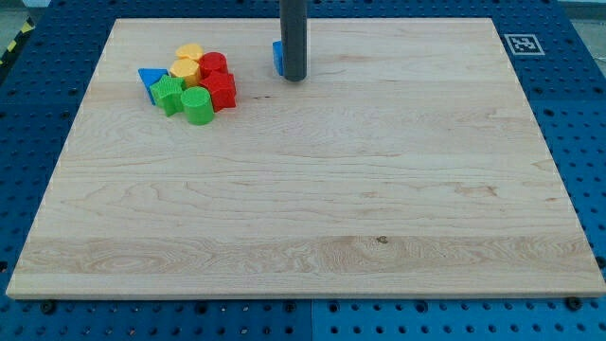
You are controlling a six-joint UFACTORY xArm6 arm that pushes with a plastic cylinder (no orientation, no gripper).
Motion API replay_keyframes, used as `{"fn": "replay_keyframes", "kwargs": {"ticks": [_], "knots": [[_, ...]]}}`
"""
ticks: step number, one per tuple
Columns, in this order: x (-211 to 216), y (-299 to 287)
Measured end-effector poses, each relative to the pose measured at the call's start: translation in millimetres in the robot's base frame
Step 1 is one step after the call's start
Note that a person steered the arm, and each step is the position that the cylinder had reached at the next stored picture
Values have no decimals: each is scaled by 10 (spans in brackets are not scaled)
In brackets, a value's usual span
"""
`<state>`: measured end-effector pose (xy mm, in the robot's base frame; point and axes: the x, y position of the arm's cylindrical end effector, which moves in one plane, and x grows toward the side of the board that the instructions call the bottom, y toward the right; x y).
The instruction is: Push the blue cube towards the top left
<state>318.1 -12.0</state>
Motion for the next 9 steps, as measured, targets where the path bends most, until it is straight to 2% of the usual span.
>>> {"fn": "replay_keyframes", "kwargs": {"ticks": [1,3,4,5,7,9], "knots": [[0,259],[0,301],[-98,290],[-398,219],[-267,281],[-261,-2]]}}
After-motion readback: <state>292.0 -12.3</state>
